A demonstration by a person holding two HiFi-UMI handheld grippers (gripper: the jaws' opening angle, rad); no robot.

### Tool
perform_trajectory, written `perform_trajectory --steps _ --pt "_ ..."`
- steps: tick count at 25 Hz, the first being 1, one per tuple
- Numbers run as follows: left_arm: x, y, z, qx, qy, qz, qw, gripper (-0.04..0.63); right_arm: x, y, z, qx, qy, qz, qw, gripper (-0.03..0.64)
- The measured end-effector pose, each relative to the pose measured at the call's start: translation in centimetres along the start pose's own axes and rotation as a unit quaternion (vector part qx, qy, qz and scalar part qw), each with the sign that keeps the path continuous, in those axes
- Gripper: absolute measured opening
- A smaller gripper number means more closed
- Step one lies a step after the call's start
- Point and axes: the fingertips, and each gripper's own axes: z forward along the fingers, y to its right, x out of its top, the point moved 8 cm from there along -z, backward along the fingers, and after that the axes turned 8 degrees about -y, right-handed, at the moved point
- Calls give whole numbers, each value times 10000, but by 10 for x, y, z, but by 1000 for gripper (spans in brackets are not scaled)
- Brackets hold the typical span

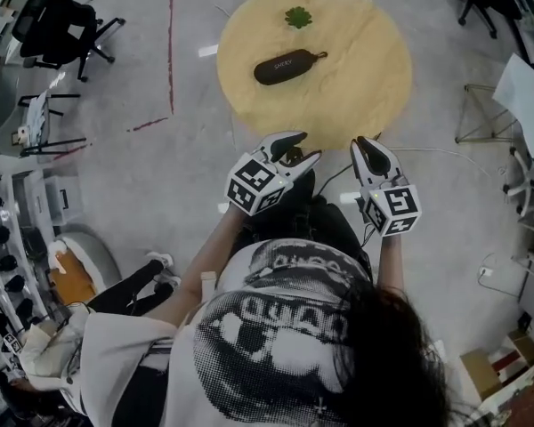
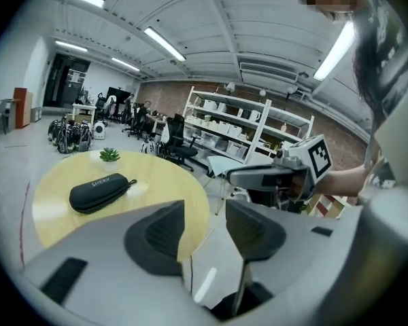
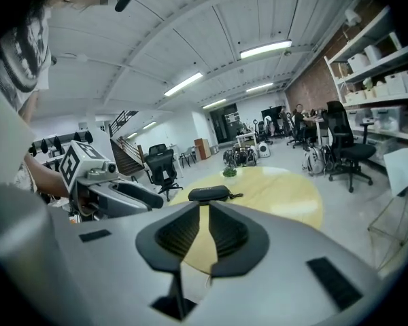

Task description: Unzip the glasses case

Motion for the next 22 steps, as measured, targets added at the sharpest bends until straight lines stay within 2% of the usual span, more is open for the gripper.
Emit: perform_trajectory --steps 5,14,22 --pt "-9 22 -7 30 -18 187 9998 146 -11 -19 -20 13 188 -107 9998 -9" --pt "-22 61 -27 167 93 264 9995 29 -30 -49 -57 112 157 -432 9989 -9" --pt "-37 93 -31 -152 -74 440 9989 12 -55 -70 -78 258 42 -491 9985 -6"
